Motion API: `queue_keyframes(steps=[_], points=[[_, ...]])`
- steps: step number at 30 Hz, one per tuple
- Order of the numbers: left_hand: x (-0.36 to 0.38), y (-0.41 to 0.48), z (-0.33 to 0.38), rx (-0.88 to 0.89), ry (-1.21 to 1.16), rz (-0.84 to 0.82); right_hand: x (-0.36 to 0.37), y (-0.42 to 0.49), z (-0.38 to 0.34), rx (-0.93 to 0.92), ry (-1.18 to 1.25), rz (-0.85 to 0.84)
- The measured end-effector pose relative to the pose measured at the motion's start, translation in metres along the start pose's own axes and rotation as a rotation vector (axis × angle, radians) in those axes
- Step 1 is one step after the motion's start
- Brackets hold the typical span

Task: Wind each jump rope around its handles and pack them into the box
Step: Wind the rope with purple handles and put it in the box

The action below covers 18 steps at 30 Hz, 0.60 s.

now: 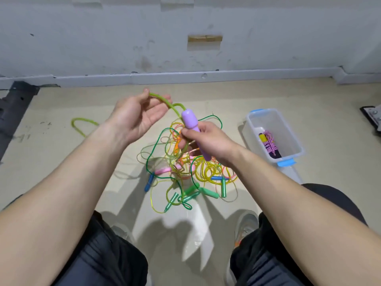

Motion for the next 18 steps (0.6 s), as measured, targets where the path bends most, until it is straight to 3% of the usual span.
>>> queue_keyframes(steps=[2, 4, 5, 9, 11, 16, 18], points=[[-0.005, 0.000, -0.010, 0.012, 0.284, 0.044, -0.014, -0.001, -0.009, -0.021, 0.084, 0.095], [-0.005, -0.004, -0.008, 0.198, 0.636, 0.129, -0.026, -0.002, -0.021, -0.041, 0.244, 0.170], [0.003, -0.008, -0.015, 0.227, 0.712, 0.093, -0.032, -0.002, -0.026, -0.050, 0.346, 0.199], [0.045, -0.031, -0.084, 0.011, 0.776, -0.410, -0.048, -0.001, -0.037, -0.041, 0.699, 0.257], [0.040, -0.030, -0.109, 0.019, 0.900, -0.530, -0.067, 0.000, -0.038, -0.061, 0.767, 0.343], [-0.035, -0.002, -0.146, -0.072, 1.438, -0.430, -0.136, -0.008, -0.028, -0.167, 0.843, 0.610], [-0.034, -0.004, -0.140, -0.113, 1.309, -0.397, -0.155, -0.008, -0.009, -0.085, 0.799, 0.685]])
Point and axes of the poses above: each hand's wrist, its own y-axis towards the middle knuckle, its own x-axis out of the palm, z = x × y, the point moved 9 cm from there along y, towards the middle knuckle, and after that the axes turned 1 degree about x, right-handed, at the moved point
